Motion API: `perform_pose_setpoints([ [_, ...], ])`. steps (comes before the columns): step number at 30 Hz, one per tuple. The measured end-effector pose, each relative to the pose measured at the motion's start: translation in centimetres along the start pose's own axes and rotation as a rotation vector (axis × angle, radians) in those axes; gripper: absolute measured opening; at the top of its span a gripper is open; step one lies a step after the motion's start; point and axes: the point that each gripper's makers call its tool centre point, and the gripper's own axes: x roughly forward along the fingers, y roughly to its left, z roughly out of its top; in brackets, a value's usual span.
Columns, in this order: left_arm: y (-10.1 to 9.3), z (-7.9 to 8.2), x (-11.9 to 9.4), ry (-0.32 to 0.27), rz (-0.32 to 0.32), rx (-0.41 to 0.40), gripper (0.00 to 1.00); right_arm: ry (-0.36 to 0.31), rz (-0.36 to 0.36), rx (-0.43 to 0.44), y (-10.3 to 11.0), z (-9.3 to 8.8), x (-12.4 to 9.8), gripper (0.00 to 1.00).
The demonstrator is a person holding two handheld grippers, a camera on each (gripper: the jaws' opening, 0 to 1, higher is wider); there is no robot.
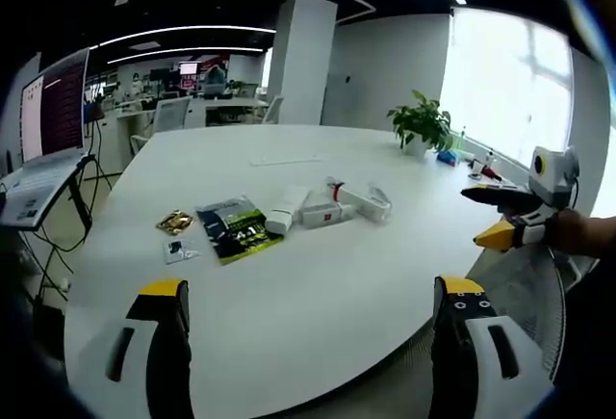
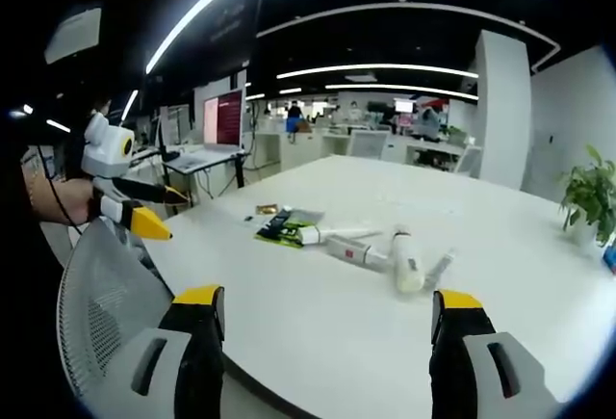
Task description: Arrange the skincare products in the storage area until every visible bottle or jar stands upright without overlapping.
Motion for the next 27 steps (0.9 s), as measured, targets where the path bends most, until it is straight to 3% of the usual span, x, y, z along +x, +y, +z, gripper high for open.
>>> perform_pose_setpoints([
  [27, 0.21, -0.41, 0.26, 0.020, 0.004, 0.000, 0.99, -0.005, -0.008, -0.021, 0.01, 0.16, 0.05, 0.91],
])
